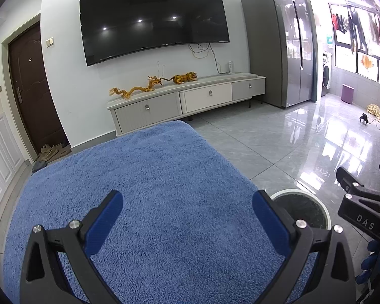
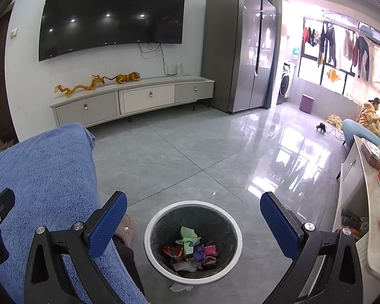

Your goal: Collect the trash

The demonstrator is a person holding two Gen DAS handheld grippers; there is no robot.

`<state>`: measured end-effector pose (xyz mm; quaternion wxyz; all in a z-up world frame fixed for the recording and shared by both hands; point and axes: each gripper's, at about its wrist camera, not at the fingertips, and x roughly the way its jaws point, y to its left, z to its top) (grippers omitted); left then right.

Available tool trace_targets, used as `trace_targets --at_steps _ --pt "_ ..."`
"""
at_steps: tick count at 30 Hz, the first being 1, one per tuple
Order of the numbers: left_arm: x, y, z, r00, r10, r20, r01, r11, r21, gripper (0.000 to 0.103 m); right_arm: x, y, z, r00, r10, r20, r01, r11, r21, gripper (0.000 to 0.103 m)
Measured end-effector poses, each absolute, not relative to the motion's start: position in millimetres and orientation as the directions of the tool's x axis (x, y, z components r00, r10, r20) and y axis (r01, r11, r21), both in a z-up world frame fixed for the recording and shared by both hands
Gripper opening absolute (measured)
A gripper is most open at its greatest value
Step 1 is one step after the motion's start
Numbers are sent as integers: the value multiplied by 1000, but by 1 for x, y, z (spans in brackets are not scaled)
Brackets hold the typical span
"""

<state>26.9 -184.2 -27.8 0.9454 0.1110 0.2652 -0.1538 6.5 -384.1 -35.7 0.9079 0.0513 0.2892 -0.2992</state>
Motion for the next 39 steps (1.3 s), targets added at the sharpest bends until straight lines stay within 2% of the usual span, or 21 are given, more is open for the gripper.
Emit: trace_targets --at_steps 39 --pt "33 -175 -27 807 -232 -543 340 934 105 103 8 -383 -42 647 -512 -566 571 816 -85 103"
